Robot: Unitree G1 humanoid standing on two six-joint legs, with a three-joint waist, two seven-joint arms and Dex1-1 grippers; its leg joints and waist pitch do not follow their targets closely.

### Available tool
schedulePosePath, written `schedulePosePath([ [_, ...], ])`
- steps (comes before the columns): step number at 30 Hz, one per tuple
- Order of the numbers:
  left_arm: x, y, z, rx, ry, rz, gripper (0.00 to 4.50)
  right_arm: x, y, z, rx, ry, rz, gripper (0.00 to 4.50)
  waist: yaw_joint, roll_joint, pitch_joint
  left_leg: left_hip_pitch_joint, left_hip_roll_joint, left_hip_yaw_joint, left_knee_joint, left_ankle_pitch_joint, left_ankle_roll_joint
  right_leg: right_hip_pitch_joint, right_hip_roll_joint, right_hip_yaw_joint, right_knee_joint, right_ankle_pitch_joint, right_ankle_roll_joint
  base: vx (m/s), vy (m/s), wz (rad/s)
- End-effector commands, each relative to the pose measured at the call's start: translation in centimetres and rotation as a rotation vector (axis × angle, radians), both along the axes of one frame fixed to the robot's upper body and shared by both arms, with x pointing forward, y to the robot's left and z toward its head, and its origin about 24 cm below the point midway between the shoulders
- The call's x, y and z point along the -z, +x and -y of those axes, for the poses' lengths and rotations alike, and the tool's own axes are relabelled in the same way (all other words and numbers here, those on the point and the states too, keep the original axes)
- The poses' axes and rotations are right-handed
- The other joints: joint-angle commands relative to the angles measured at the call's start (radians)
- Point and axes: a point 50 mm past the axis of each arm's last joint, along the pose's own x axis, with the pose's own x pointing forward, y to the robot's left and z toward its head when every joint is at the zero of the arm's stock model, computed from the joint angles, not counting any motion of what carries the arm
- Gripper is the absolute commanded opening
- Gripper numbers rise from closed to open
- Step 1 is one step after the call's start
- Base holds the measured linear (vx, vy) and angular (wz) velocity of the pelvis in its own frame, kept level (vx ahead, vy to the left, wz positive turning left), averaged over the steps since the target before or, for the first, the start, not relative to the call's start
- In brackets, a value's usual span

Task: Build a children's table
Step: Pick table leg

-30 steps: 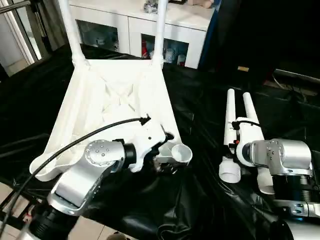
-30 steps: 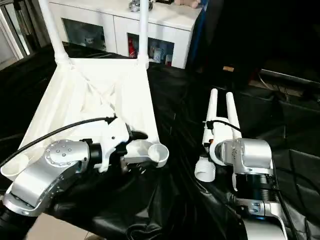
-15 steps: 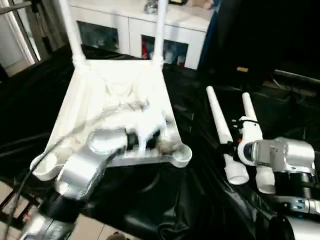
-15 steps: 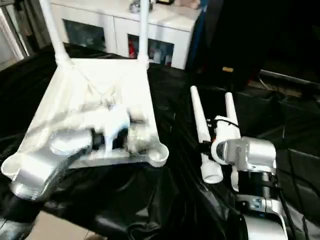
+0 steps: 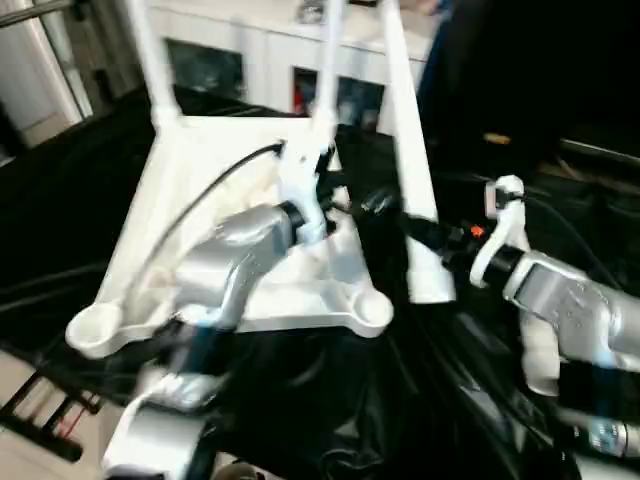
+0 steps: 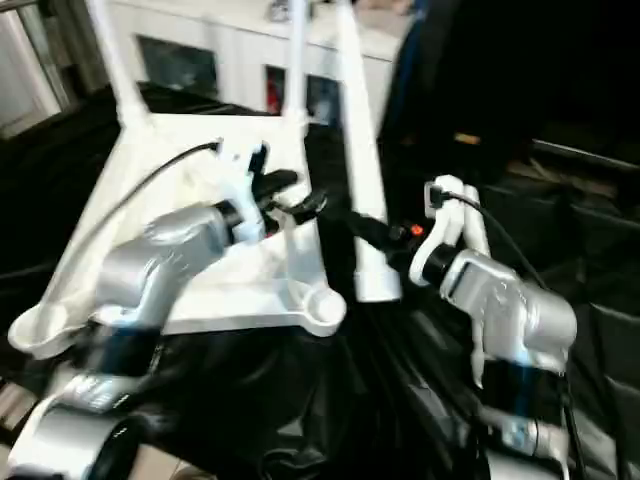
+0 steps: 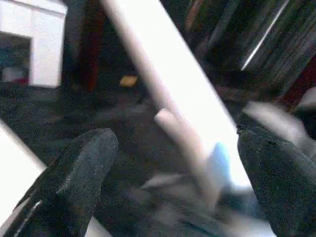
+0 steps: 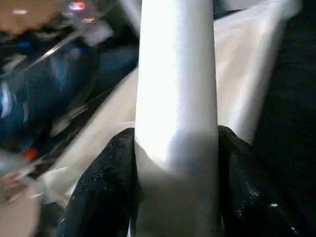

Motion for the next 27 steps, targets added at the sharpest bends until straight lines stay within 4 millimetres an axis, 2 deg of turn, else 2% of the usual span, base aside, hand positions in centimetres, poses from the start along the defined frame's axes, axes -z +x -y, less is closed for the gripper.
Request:
schedulePosePath([
  [1, -0.8, 0.3, 0.5, 0.012, -0.035, -0.002, 4.50, -0.9, -0.6, -0.4, -0.049, 0.035, 0.058, 1.86, 0.004, -0.003, -0.073, 0.012, 0.028, -0.006, -0.063, -0.160, 0.005, 0.055, -0.055, 0.037, -0.069, -0.153, -0.189, 0.000, 0.000, 0.00],
  [6, -2.1, -0.4, 1.6, 0.111, -0.170, -0.011, 4.50, -0.5, -0.8, -0.9, -0.076, 0.019, 0.065, 1.86, 0.008, -0.004, -0.071, 0.011, 0.028, -0.006, -0.066, -0.175, -0.008, 0.054, -0.060, 0.037, -0.078, -0.227, -0.153, 0.000, 0.000, 0.00],
  [7, -2.0, -0.7, 1.9, 0.130, -0.177, -0.017, 4.50, -0.6, -0.9, -1.1, -0.094, 0.012, 0.071, 1.86, 0.008, -0.006, -0.070, 0.011, 0.028, -0.007, -0.066, -0.178, -0.009, 0.054, -0.059, 0.037, -0.081, -0.241, -0.145, 0.000, 0.000, 0.00],
  [9, -1.8, -0.8, 2.0, 0.131, -0.161, -0.025, 4.50, -0.6, -1.0, -1.3, -0.104, 0.014, 0.074, 1.86, 0.008, -0.003, -0.069, 0.010, 0.028, -0.008, -0.068, -0.181, -0.011, 0.053, -0.058, 0.037, -0.083, -0.255, -0.128, 0.000, 0.000, 0.00],
  [13, -1.1, -0.8, 2.2, 0.121, -0.133, -0.055, 4.50, -0.8, -1.2, -1.7, -0.124, 0.027, 0.078, 1.86, 0.009, -0.003, -0.070, 0.009, 0.029, -0.010, -0.069, -0.177, -0.014, 0.053, -0.058, 0.037, -0.083, -0.254, -0.114, 0.000, 0.000, 0.00],
  [14, -1.1, -0.8, 2.2, 0.119, -0.134, -0.060, 4.21, -0.8, -1.3, -1.7, -0.125, 0.026, 0.079, 1.86, 0.008, -0.004, -0.070, 0.008, 0.029, -0.010, -0.070, -0.177, -0.015, 0.053, -0.057, 0.037, -0.082, -0.250, -0.115, 0.000, 0.000, 0.00],
  [18, -0.7, -0.8, 2.2, 0.108, -0.121, -0.083, 4.09, -0.8, -1.5, -2.0, -0.145, 0.037, 0.089, 1.86, 0.008, -0.003, -0.070, 0.009, 0.029, -0.009, -0.070, -0.181, -0.014, 0.053, -0.058, 0.038, -0.083, -0.236, -0.123, 0.000, 0.000, 0.00],
  [23, -0.5, -0.5, 2.0, 0.057, -0.087, -0.093, 3.71, -1.0, -1.3, -2.2, -0.125, 0.009, 0.110, 1.86, 0.008, 0.001, -0.069, 0.009, 0.030, -0.011, -0.072, -0.190, -0.022, 0.054, -0.058, 0.037, -0.082, -0.229, -0.122, 0.000, 0.000, 0.00],
  [24, -0.6, -0.2, 1.9, 0.017, -0.097, -0.100, 3.48, -1.1, -1.2, -2.2, -0.106, -0.017, 0.121, 1.86, 0.008, 0.001, -0.069, 0.009, 0.031, -0.012, -0.073, -0.190, -0.025, 0.054, -0.058, 0.038, -0.082, -0.226, -0.121, 0.000, 0.000, 0.00],
  [27, -0.8, 0.2, 1.5, -0.061, -0.105, -0.122, 3.27, -1.1, -0.8, -2.6, -0.053, -0.131, 0.163, 1.86, 0.006, 0.000, -0.069, 0.007, 0.030, -0.012, -0.073, -0.189, -0.037, 0.054, -0.058, 0.038, -0.084, -0.223, -0.113, 0.000, 0.000, 0.00],
])
